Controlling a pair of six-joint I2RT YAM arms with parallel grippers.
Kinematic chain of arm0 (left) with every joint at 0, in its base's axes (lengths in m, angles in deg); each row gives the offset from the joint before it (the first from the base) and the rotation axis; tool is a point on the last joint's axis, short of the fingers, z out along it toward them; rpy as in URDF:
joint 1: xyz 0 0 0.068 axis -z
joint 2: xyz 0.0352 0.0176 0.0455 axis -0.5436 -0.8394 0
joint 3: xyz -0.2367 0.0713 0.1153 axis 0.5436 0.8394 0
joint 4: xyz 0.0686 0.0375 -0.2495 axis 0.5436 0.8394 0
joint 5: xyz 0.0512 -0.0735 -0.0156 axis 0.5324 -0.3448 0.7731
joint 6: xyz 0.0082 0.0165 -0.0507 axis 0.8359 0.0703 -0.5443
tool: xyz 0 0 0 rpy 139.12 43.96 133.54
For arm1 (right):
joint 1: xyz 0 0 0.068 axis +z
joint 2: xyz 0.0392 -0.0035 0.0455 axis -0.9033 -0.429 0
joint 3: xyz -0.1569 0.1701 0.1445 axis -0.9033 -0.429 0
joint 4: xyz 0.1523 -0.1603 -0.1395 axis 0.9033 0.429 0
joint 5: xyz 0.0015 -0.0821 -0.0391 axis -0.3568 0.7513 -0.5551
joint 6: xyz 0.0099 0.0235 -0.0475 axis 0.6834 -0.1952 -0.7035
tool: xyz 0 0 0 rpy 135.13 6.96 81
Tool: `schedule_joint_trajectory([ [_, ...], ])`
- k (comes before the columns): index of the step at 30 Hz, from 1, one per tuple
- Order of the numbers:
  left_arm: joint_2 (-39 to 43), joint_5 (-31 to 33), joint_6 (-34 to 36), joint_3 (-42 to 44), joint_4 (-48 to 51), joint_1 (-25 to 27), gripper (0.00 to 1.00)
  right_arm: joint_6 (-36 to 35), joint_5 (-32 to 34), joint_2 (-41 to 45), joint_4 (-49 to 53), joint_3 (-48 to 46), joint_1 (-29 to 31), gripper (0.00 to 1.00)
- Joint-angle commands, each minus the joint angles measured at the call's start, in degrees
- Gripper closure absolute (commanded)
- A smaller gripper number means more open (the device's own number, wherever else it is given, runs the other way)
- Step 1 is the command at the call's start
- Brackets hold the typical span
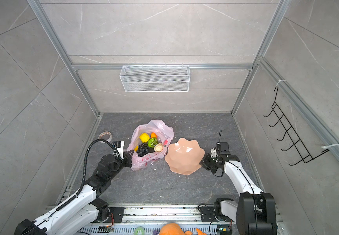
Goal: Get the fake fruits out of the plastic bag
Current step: 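Grasp the bowl rim with the right gripper and drag it beside the bag, then release the bowl and reach the right gripper into the bag over the fruits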
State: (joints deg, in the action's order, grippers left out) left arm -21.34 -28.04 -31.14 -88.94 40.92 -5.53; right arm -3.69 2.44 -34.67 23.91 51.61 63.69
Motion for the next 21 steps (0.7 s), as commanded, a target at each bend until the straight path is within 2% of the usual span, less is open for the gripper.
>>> schedule_joint_trajectory([
  [1,-0.1,0.8,1.9,-0.1,-2.6,0.2,1.0,-1.5,-2.9,1.4,4.2,-1.5,2.1,1.0],
  [9,-0.6,1.0,2.2,-0.1,-2.8,0.1,1.0,-2.9,-3.2,-1.0,2.4,-3.1,4.4,0.99],
  [12,-0.7,1.1,2.3,0.0,-2.8,0.1,1.0,-3.3,-0.7,-0.6,2.6,-2.2,4.4,0.91],
  [14,-0.7,1.0,2.3,0.0,-2.9,0.1,1.0,-3.3,1.3,-0.1,3.2,-1.4,4.4,0.81],
  [18,-0.8,0.7,2.3,-0.1,-2.9,0.1,1.0,-3.0,2.8,0.4,3.5,-0.8,4.4,0.7],
  [21,-0.9,0.2,2.3,-0.1,-2.9,0.1,1.0,-3.0,3.9,1.1,4.3,-0.4,4.4,0.66],
])
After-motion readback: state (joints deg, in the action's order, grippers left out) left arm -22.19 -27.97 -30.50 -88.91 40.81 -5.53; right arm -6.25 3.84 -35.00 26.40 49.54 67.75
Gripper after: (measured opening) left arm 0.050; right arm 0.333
